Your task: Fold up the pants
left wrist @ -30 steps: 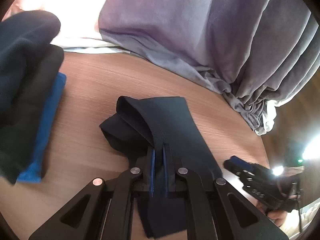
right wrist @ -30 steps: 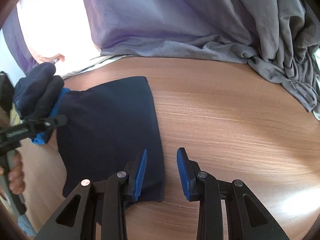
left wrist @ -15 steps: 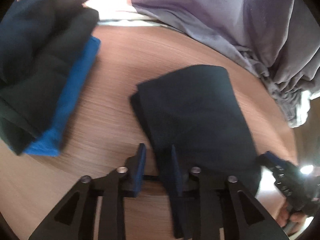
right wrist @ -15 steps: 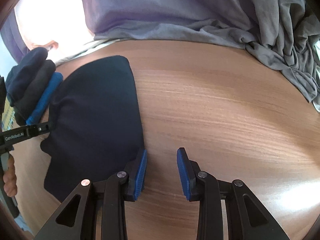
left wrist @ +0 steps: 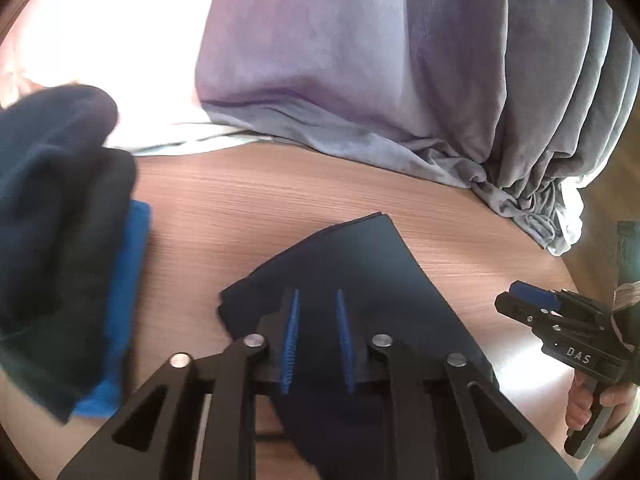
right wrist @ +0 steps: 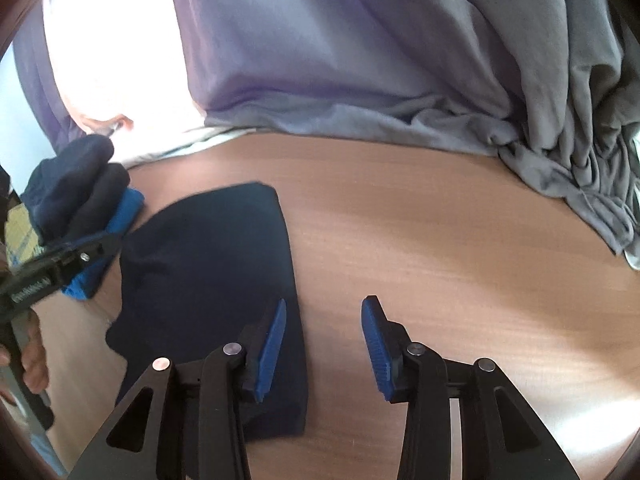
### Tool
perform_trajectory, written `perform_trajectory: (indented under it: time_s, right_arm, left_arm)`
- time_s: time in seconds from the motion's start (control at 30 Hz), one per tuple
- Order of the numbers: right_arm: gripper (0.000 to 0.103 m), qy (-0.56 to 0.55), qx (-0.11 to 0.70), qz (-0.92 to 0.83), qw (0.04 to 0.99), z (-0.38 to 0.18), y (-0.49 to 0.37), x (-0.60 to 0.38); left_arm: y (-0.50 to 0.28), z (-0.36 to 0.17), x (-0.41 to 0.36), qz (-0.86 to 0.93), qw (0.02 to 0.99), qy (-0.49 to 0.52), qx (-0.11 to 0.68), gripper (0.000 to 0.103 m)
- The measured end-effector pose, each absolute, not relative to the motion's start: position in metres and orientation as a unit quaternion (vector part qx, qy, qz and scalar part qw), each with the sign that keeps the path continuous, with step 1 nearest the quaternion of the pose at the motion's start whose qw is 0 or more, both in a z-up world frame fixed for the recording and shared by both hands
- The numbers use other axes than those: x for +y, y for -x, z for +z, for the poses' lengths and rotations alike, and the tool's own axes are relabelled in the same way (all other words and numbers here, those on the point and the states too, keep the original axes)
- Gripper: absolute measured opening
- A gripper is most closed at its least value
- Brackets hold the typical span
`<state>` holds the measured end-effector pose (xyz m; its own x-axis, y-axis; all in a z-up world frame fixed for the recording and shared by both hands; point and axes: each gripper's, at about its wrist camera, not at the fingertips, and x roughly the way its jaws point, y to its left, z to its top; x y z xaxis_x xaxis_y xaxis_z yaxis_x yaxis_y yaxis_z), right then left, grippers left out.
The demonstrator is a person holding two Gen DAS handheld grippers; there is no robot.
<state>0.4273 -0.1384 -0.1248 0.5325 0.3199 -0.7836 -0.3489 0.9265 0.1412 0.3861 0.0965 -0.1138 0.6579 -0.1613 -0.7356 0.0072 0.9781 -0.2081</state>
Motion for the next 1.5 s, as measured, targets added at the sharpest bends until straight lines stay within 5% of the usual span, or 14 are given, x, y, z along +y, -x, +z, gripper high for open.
perform_trajectory:
  time_s: [0.27, 0.7, 1.03, 1.5]
  right_arm:
    - [0.041, 0.023, 0.443, 0.189, 0.876, -0.126, -0.440, -0.130]
    - [0.049, 0.006, 0.436, 0.256, 0.863, -0.125, -0.490, -0.113]
    - [0.049, -0.083, 0.489, 0.141, 0.856, -0.142, -0.430, -0.148]
    - [0.055, -0.140, 0.511, 0.089, 0.843, -0.158, -0.382, -0.132]
  left_arm:
    - [-0.413, -0.151, 0.097, -0.026, 0.893, 0.076, 0.443, 0.017]
    - [-0.427, -0.112, 0.083, -0.049, 0.909, 0.000, 0.415, 0.035]
    - [-0.462, -0.102, 0.074, -0.126, 0.876, -0.079, 0.460, 0.057]
    - [-0.468, -0.144, 0.083, -0.143, 0.853, -0.048, 0.499, 0.063]
